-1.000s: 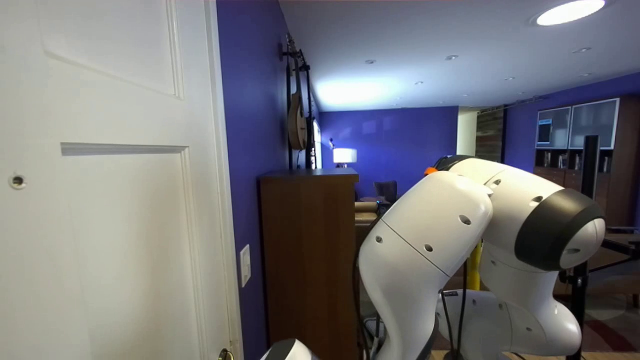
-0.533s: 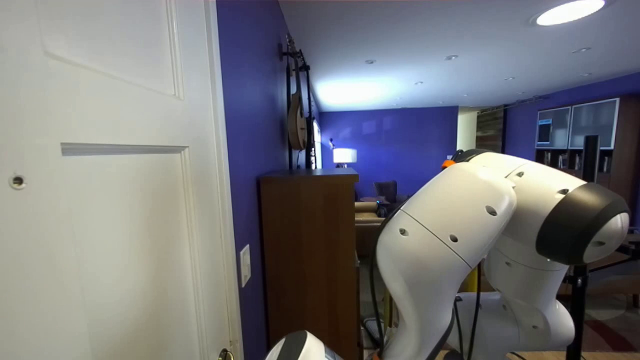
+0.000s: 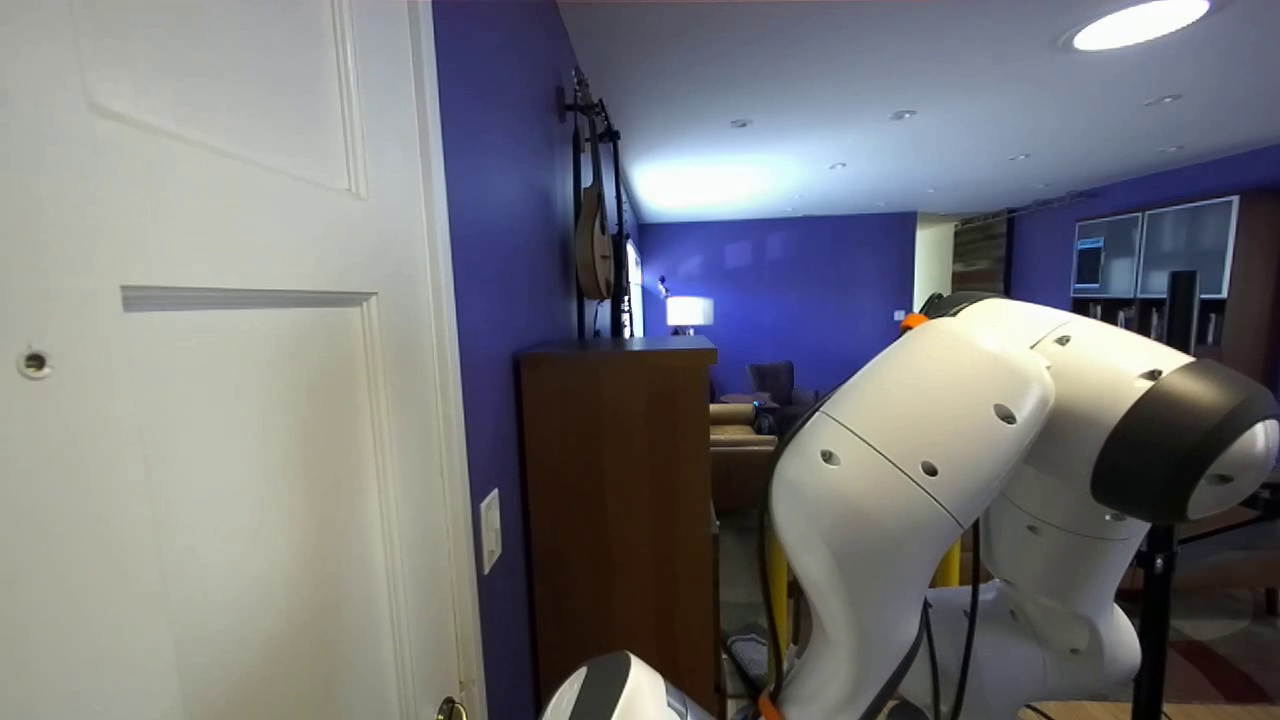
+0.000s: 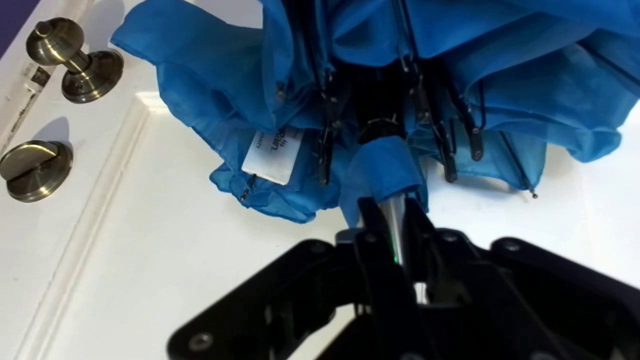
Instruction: Remove the blue umbrella from the door and put it on top of the cabinet on the right
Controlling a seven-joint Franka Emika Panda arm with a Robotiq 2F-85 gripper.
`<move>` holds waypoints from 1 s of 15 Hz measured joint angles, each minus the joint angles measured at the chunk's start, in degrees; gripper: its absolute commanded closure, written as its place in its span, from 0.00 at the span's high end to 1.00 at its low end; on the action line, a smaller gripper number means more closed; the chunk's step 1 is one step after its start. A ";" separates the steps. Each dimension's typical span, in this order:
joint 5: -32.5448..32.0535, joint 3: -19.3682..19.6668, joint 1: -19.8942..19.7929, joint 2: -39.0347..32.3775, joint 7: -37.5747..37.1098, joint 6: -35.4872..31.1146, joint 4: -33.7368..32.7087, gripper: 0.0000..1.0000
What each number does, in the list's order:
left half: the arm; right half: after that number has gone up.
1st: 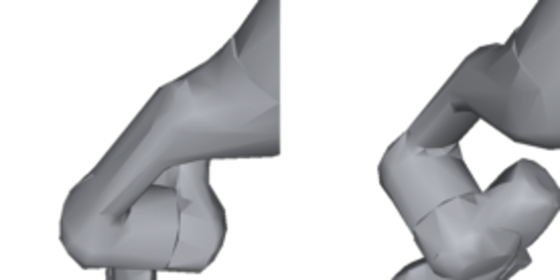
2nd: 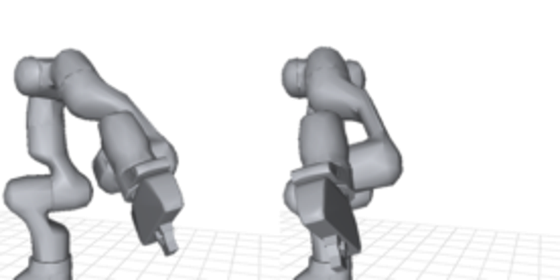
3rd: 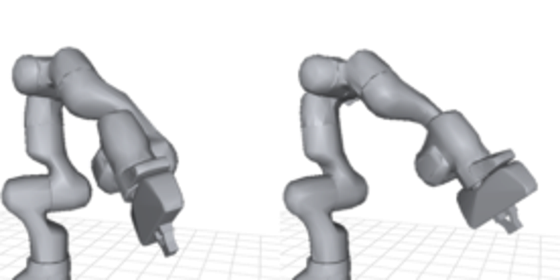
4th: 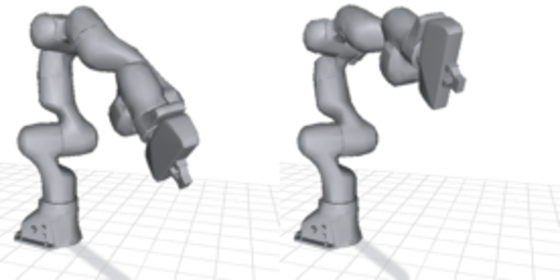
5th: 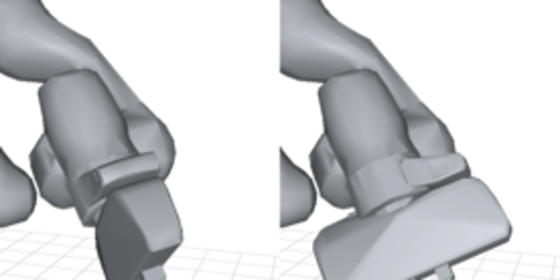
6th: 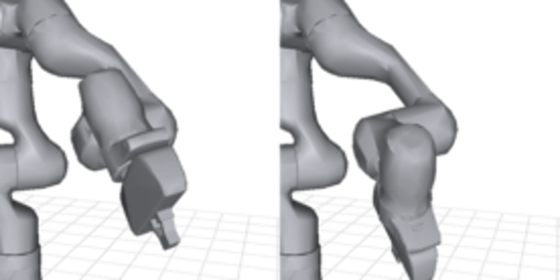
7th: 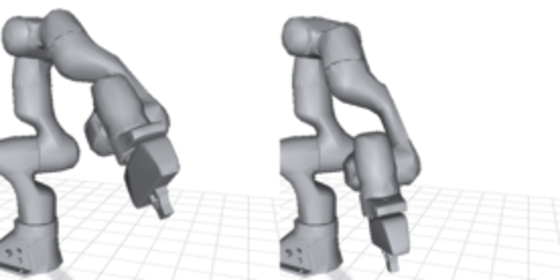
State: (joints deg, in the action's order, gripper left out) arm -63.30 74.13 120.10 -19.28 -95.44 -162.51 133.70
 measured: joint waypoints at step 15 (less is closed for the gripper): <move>-0.27 24.64 22.40 -1.02 -8.84 9.98 5.91 0.04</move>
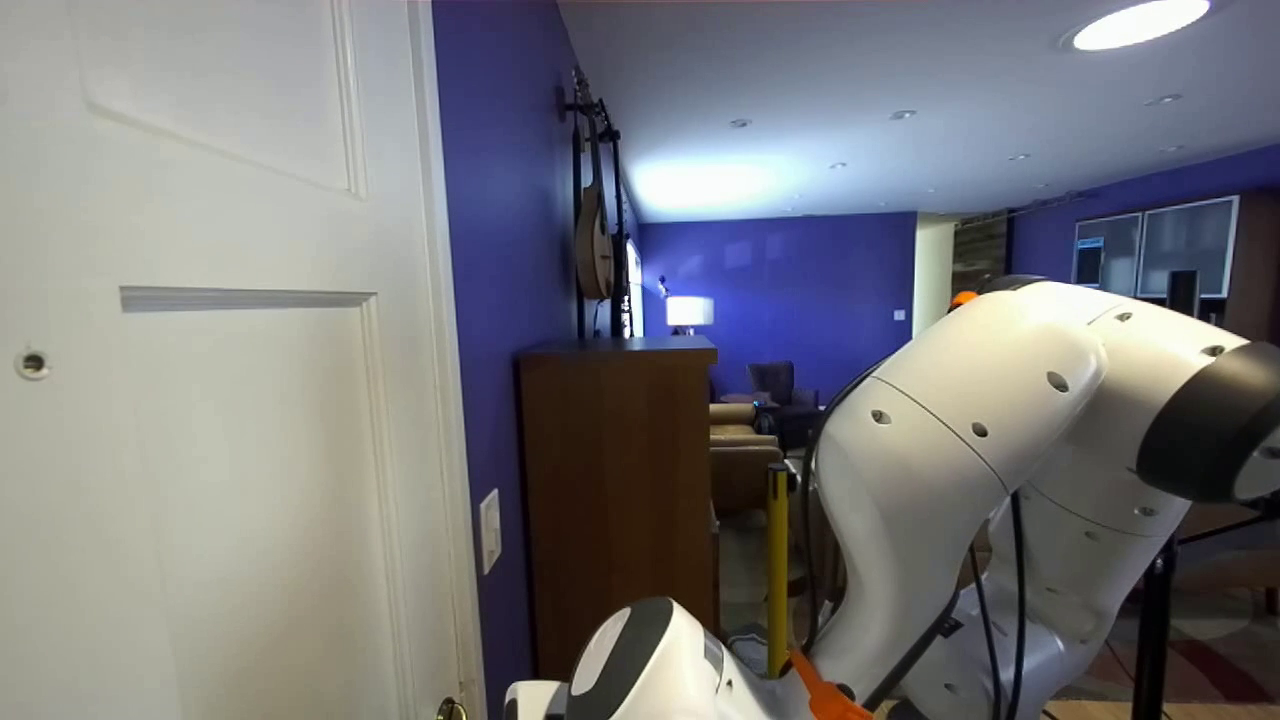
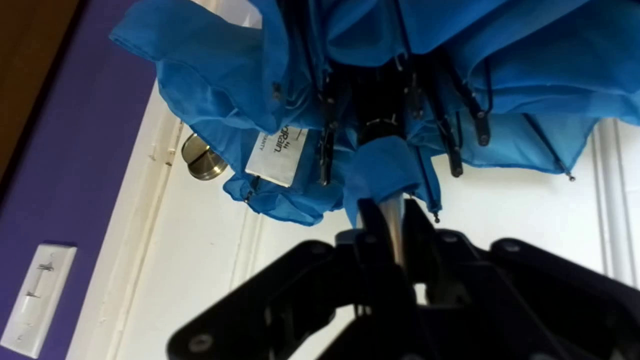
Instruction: Remove the blue umbrella from the door and put it on top of the cabinet on the right
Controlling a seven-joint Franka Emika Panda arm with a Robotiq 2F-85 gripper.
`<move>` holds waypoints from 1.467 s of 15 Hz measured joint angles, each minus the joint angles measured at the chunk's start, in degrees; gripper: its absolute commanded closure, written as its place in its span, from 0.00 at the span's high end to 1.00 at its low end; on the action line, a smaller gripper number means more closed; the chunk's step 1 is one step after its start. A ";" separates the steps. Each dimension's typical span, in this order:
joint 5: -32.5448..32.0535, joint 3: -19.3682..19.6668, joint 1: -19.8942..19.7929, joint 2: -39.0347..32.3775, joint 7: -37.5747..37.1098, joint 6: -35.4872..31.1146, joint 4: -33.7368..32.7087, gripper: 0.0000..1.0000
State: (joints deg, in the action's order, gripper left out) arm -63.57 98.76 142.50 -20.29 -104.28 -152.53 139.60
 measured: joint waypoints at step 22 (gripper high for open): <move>8.44 15.19 -2.55 -15.79 -0.64 -4.66 11.25 0.15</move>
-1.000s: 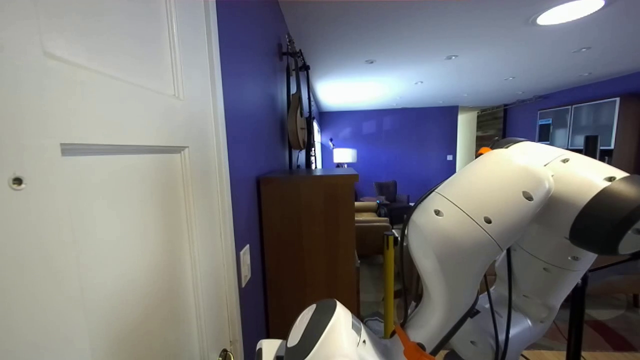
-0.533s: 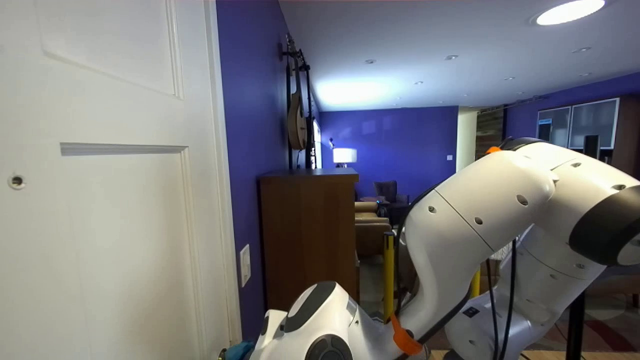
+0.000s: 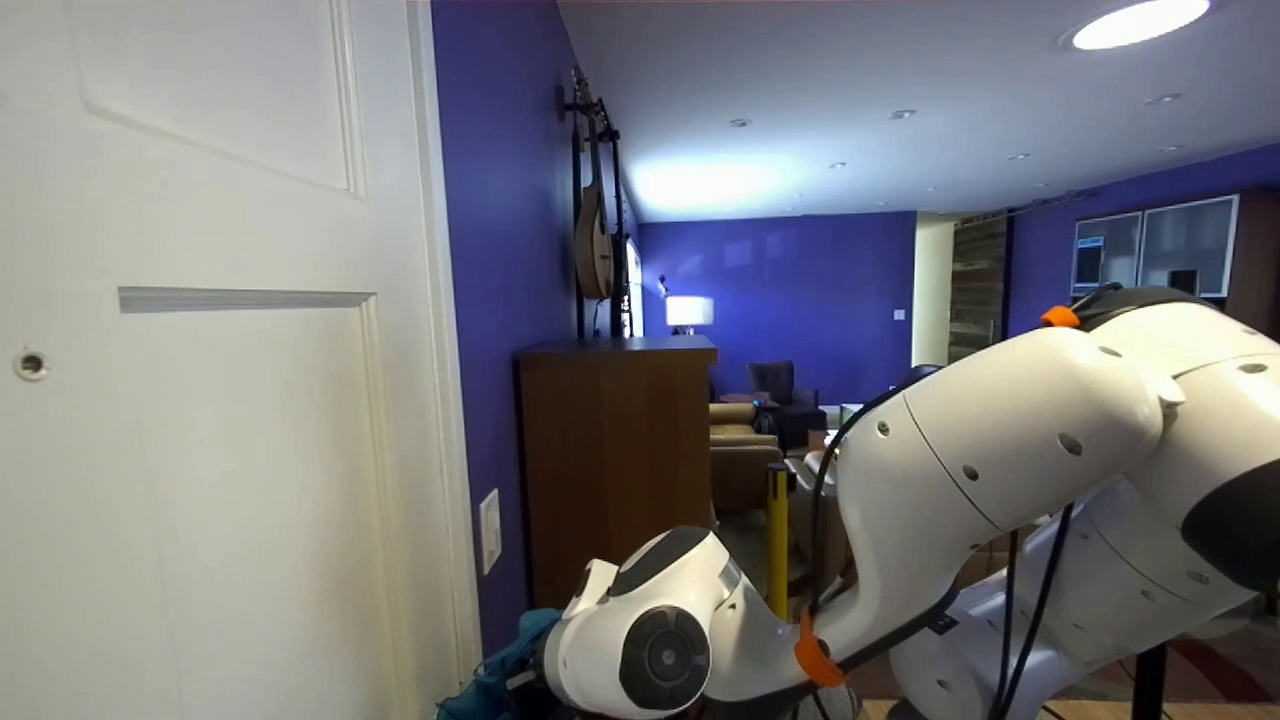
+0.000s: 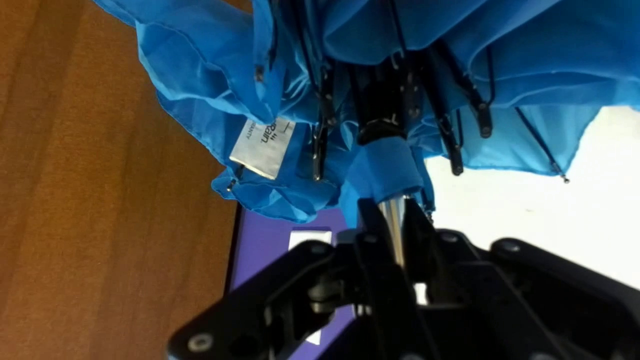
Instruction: Remove the blue umbrella from the door and put it on top of the cabinet on the right
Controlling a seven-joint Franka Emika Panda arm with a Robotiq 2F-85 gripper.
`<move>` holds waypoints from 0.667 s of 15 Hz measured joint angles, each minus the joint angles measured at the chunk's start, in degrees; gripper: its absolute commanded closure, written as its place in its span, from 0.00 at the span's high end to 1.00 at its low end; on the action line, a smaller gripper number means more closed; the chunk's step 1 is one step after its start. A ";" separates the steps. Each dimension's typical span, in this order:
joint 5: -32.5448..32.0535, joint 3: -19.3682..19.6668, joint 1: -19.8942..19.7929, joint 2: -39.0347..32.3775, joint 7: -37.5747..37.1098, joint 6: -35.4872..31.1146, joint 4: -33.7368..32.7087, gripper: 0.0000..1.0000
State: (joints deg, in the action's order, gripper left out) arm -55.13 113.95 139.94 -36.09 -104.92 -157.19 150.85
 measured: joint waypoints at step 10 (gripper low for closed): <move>9.60 0.74 -1.84 -4.98 5.78 -0.98 1.60 0.04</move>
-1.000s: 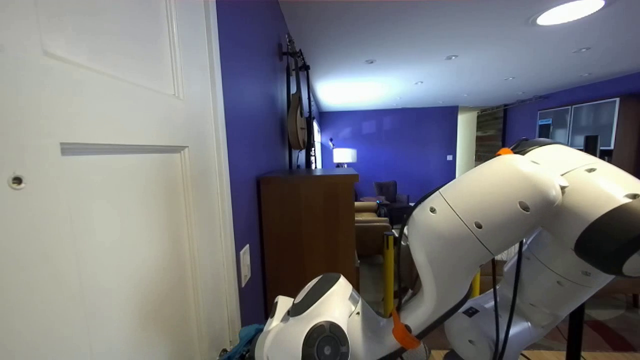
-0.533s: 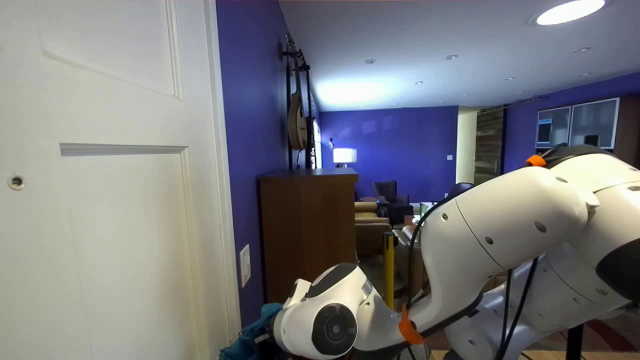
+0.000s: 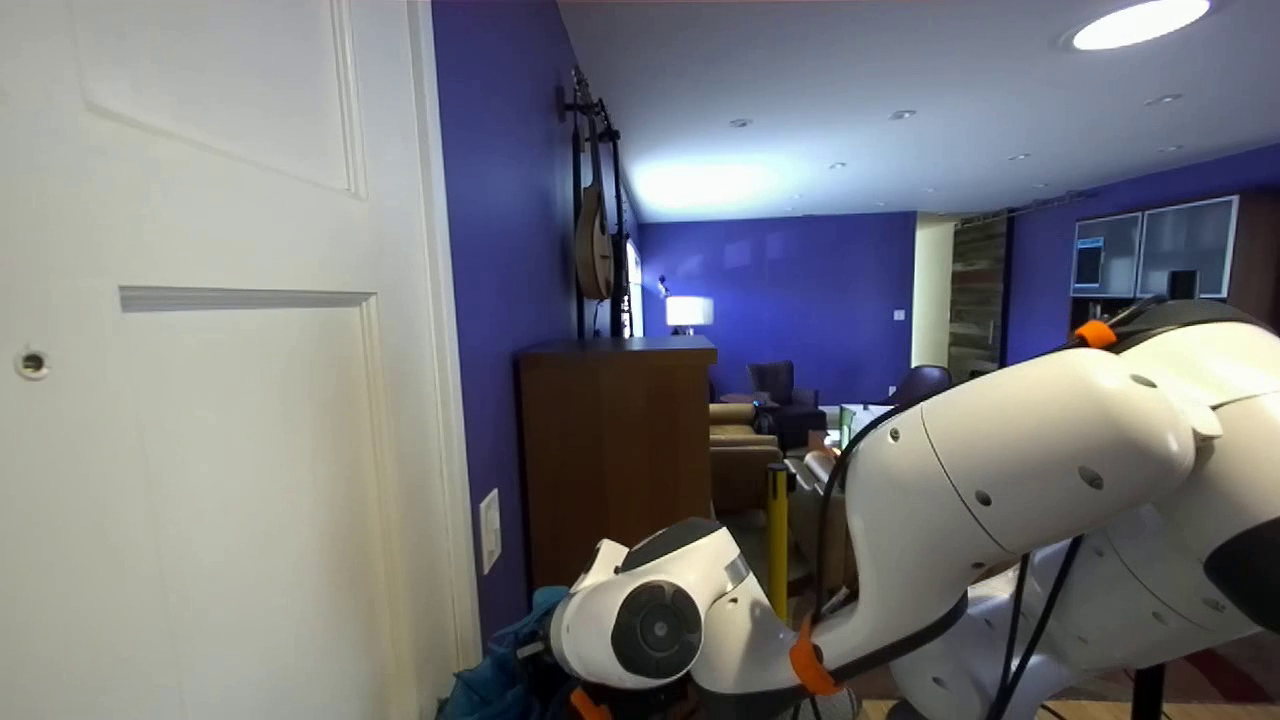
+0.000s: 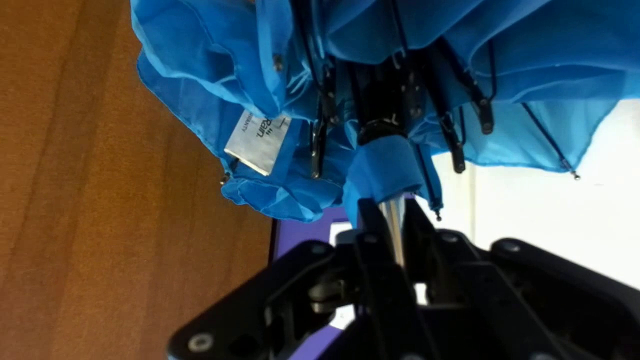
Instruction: Remove the blue umbrella from the door and put it on top of the cabinet on the right
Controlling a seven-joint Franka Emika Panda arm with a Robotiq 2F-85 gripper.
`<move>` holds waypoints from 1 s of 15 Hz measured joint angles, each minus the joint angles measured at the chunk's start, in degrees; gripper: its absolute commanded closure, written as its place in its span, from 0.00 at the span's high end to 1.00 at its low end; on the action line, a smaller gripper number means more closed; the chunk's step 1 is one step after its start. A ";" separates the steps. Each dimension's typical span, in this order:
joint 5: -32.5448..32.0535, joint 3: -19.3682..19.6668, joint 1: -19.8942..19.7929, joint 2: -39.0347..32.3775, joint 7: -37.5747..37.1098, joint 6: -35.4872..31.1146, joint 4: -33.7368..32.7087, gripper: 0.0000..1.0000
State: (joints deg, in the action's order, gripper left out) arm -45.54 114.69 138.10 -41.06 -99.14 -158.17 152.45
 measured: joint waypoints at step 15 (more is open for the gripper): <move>29.69 4.36 -5.55 -14.09 26.32 -8.15 5.46 0.04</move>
State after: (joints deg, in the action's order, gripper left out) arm -15.85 119.05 132.55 -55.15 -72.83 -166.32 157.91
